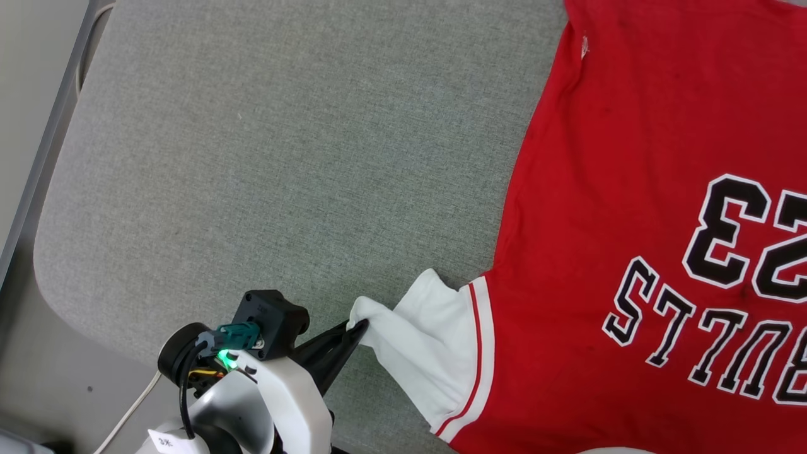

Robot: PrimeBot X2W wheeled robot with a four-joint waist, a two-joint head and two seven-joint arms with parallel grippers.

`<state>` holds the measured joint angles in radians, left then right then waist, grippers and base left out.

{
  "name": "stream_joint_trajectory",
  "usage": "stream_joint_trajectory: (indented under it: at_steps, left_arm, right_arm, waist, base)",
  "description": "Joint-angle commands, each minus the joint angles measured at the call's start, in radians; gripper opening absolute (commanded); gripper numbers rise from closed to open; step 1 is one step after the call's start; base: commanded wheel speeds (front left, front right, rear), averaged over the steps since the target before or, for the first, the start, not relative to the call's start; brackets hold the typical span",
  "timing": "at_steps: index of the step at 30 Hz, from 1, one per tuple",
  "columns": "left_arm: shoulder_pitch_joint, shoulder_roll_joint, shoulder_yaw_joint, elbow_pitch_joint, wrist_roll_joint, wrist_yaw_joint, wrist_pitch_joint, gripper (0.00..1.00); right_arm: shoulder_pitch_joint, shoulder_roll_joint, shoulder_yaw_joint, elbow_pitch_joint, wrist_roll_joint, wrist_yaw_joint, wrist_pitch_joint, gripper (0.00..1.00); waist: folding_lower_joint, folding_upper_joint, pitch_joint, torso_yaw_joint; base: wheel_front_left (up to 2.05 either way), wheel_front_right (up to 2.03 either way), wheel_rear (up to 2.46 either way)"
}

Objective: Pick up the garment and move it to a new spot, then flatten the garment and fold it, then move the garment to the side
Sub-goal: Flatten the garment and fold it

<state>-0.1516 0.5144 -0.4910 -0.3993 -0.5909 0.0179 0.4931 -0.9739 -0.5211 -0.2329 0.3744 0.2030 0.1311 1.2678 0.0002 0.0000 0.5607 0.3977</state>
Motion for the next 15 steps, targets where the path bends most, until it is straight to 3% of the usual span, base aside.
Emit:
stream_joint_trajectory:
  at_steps: [1, 8, 10, 15]
  left_arm:
    - [-0.013, -0.004, -0.001, 0.003, 0.004, -0.001, -0.006, 0.0]
    - [-0.02, 0.0, 0.001, 0.007, 0.004, -0.002, -0.01, 0.0]
    - [-0.024, 0.001, 0.001, 0.006, 0.005, 0.001, -0.01, 0.0]
    - [-0.033, -0.003, 0.008, 0.018, 0.008, 0.005, -0.024, 0.0]
  right_arm:
    - [-0.006, 0.01, 0.003, 0.012, -0.002, -0.001, -0.007, 1.0]
    - [0.052, 0.044, 0.023, 0.063, 0.018, -0.001, 0.012, 1.0]
    - [0.069, 0.049, 0.03, 0.069, 0.024, -0.001, 0.024, 0.0]
    - [0.099, 0.015, 0.049, 0.082, 0.033, -0.001, 0.0, 0.0]
  waist:
    - [-0.0002, 0.0, 0.01, 0.009]
    - [-0.0002, 0.0, 0.027, 0.012]
    - [-0.0002, 0.0, 0.031, 0.012]
    - [-0.0002, 0.0, 0.01, -0.002]
  base:
    - [0.0, 0.0, 0.0]
    - [0.0, 0.0, 0.0]
    - [0.0, 0.0, 0.0]
    - [0.0, 0.0, 0.0]
